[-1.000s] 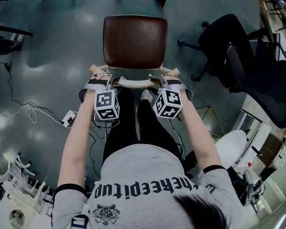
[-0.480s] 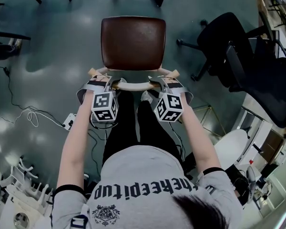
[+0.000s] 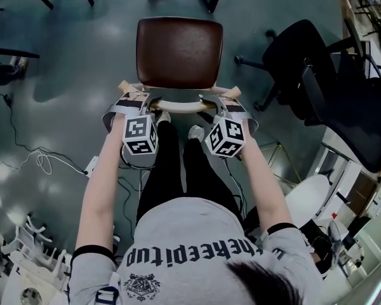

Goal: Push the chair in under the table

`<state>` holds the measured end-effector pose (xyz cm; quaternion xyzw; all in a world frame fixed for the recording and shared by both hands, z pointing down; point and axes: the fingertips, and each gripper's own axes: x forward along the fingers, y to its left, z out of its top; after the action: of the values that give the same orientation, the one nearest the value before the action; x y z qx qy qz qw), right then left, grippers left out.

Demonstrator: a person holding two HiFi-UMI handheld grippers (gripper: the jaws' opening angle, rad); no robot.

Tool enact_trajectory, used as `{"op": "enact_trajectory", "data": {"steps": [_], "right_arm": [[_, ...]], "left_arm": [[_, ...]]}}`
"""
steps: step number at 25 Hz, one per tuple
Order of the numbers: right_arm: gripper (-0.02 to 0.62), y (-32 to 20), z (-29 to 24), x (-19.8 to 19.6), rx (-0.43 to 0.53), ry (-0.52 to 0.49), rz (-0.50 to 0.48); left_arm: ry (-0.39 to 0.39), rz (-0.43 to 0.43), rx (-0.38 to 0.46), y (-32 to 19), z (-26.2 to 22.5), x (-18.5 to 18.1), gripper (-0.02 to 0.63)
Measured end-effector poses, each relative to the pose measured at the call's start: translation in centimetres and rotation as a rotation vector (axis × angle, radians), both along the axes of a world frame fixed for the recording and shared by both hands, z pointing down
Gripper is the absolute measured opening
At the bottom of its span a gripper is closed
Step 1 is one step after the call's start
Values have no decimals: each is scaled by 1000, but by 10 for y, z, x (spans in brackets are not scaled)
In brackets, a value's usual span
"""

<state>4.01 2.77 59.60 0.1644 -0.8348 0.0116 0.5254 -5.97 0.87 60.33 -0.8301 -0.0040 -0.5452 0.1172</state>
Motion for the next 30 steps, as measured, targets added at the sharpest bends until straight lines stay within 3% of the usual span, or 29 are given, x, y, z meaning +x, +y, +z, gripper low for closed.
{"op": "enact_trajectory", "data": {"steps": [15, 30], "right_arm": [[204, -67, -1, 8, 23, 17, 87], [212, -98, 2, 3, 54, 50, 145]], "left_arm": [[38, 59, 28, -68, -4, 11, 192], [61, 115, 45, -101, -5, 6, 190]]}}
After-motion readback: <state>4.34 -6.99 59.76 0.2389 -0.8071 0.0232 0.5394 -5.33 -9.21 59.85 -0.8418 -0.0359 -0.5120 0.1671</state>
